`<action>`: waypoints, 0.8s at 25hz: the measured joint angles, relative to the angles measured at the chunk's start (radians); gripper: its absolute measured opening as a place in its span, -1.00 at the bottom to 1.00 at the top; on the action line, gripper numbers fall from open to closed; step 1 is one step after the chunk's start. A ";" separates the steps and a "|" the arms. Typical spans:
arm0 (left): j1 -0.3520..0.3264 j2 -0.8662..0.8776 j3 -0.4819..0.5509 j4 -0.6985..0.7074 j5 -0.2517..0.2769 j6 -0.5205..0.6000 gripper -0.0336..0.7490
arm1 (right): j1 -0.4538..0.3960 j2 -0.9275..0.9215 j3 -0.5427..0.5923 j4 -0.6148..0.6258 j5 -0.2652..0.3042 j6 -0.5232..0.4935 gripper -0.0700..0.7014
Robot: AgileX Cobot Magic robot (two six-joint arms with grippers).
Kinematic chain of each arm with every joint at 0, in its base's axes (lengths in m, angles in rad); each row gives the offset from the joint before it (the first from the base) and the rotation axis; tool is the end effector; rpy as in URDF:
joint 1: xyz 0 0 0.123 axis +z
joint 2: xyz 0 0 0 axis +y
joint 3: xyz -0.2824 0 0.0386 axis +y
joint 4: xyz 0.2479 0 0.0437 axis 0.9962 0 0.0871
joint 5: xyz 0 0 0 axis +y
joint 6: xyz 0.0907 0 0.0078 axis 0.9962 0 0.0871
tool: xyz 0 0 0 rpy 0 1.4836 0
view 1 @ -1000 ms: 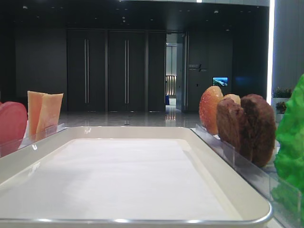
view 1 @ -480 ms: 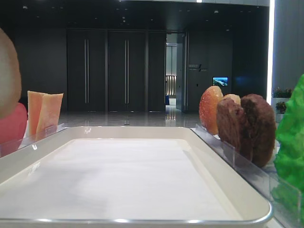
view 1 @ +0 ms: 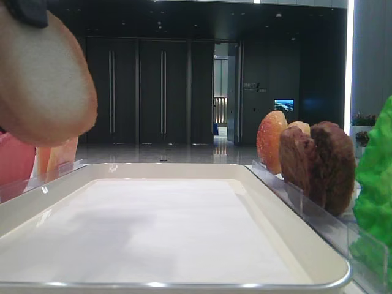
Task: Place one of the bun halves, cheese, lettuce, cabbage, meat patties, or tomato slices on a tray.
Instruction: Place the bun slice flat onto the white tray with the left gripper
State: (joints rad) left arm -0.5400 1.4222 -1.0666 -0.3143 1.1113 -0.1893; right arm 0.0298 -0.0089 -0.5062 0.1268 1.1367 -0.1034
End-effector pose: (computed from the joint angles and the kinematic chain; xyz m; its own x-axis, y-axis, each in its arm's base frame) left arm 0.2119 -0.1565 0.2771 -0.9702 0.2159 -0.1099 0.2404 0.9148 -0.3246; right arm -0.0109 0.0101 0.2733 -0.4994 -0.0644 -0.8640 -0.1535 0.9880 0.0151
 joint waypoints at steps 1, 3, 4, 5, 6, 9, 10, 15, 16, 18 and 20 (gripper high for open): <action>0.014 0.005 0.000 -0.029 -0.005 0.030 -0.56 | 0.000 0.000 0.000 0.000 0.000 0.000 0.52; 0.044 0.021 0.005 -0.087 -0.026 0.094 -0.56 | 0.000 0.000 0.000 0.000 0.000 0.000 0.52; 0.059 0.034 0.007 -0.118 -0.038 0.126 -0.56 | 0.000 0.000 0.000 0.000 0.000 0.000 0.52; 0.074 0.050 0.008 -0.144 -0.049 0.157 -0.56 | 0.000 0.000 0.000 0.000 0.000 0.000 0.52; 0.085 0.065 0.008 -0.172 -0.057 0.181 -0.56 | 0.000 0.000 0.000 0.000 0.000 0.000 0.52; 0.111 0.125 0.008 -0.263 -0.085 0.277 -0.57 | 0.000 0.000 0.000 0.000 0.000 0.000 0.52; 0.112 0.151 0.008 -0.293 -0.090 0.307 -0.57 | 0.000 0.000 0.000 0.000 0.000 0.000 0.52; 0.112 0.277 0.008 -0.433 -0.110 0.443 -0.57 | 0.000 0.000 0.000 0.001 0.000 0.000 0.52; 0.112 0.293 0.008 -0.438 -0.114 0.454 -0.57 | 0.000 0.000 0.000 0.001 0.000 0.000 0.52; 0.113 0.316 0.008 -0.445 -0.121 0.464 -0.57 | 0.000 0.000 0.000 0.001 0.000 0.000 0.52; 0.113 0.334 0.008 -0.455 -0.127 0.477 -0.57 | 0.000 0.000 0.000 0.001 0.000 0.000 0.52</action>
State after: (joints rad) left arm -0.4273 1.7566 -1.0588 -0.7697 0.9844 0.2874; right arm 0.0298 -0.0089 -0.5062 0.1277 1.1367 -0.1034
